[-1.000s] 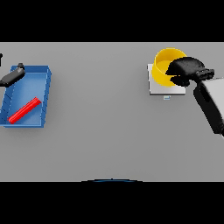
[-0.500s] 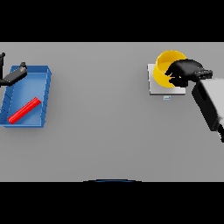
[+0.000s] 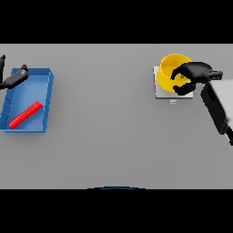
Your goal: Pick up the red beaker and tilt it to pour out 1 green nut into yellow bowl. Pick up the yellow bowl and place it on the metallic measuring scale.
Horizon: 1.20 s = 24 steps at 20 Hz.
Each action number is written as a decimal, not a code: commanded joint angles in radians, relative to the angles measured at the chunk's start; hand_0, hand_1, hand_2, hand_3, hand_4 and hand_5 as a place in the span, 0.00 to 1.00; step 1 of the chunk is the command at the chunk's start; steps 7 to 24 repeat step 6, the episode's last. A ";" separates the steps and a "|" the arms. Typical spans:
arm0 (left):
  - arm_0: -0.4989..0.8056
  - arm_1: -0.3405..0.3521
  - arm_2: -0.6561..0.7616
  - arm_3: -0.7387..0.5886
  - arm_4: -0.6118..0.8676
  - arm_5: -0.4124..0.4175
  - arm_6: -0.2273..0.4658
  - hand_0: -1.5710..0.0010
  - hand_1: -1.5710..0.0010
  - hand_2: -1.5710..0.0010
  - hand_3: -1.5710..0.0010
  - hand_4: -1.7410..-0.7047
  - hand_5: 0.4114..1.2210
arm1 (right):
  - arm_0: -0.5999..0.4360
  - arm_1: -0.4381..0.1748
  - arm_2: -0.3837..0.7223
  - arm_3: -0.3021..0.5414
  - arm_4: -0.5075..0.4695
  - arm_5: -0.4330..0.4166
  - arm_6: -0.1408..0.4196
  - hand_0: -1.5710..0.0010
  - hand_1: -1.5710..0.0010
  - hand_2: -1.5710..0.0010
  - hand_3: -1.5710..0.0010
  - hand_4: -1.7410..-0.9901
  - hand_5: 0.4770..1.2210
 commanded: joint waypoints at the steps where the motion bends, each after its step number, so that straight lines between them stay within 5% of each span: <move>1: -0.004 0.001 0.001 0.002 -0.004 0.005 0.001 1.00 1.00 1.00 1.00 0.90 0.40 | 0.003 0.007 0.008 0.013 0.006 -0.004 -0.014 0.90 0.91 0.82 0.70 0.51 0.37; 6: -0.008 -0.002 0.005 -0.002 0.006 0.000 0.005 1.00 1.00 1.00 1.00 0.89 0.40 | -0.008 0.009 0.021 0.018 0.016 0.016 -0.023 0.97 0.97 0.93 0.78 0.58 0.34; 24: -0.008 -0.002 0.005 -0.002 0.006 0.000 0.005 1.00 1.00 1.00 1.00 0.89 0.40 | -0.008 0.009 0.021 0.018 0.016 0.016 -0.023 0.97 0.97 0.93 0.78 0.58 0.34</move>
